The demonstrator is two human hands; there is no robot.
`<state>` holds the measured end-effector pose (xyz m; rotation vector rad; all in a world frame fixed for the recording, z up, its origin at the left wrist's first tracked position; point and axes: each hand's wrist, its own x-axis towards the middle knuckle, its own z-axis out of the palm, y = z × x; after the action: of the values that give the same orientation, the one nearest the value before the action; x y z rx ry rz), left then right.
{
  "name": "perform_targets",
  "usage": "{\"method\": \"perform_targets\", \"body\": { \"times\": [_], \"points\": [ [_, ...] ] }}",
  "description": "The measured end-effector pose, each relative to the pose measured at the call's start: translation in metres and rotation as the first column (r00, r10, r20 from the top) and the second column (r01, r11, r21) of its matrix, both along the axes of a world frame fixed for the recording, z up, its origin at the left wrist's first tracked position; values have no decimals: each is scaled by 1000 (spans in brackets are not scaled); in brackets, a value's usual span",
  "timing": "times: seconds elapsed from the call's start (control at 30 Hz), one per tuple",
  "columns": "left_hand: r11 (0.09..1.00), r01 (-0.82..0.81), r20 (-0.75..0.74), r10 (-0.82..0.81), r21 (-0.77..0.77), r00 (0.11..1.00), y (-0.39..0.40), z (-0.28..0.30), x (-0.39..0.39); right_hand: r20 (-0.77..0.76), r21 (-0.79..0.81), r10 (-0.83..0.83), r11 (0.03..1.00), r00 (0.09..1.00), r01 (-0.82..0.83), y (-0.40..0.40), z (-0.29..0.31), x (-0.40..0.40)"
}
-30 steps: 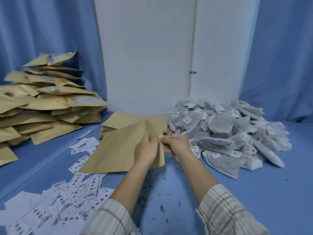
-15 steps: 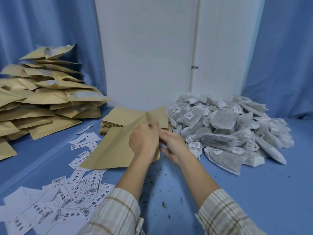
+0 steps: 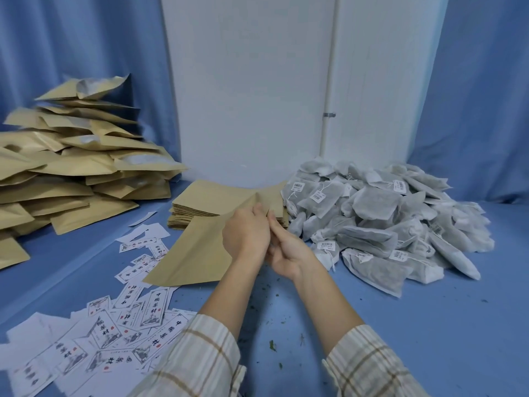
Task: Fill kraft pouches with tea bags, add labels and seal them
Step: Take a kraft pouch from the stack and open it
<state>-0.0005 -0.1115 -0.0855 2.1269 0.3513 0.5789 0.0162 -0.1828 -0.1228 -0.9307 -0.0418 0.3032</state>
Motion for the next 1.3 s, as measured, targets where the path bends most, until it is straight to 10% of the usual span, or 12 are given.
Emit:
{"method": "perform_targets", "body": {
  "times": [0.23,0.47,0.83,0.93,1.3],
  "points": [
    [998,36,-19,-36,42,999,-5,-6,1,119,-207,-203,952,972,225,-7,2,-1],
    [800,74,47,-126,596,991,-11,-3,9,522,-682,-251,451,815,575,-17,10,-6],
    [855,81,146,-180,513,973,-12,-23,9,528,-641,-374,414,763,646,-12,1,-4],
    [856,117,160,-226,504,961,-13,-24,9,537,-668,-271,441,798,599,-20,8,-2],
    [779,419,-198,-370,467,908,-4,2,34,656,-743,183,-14,732,670,-31,26,-3]
  ]
}}
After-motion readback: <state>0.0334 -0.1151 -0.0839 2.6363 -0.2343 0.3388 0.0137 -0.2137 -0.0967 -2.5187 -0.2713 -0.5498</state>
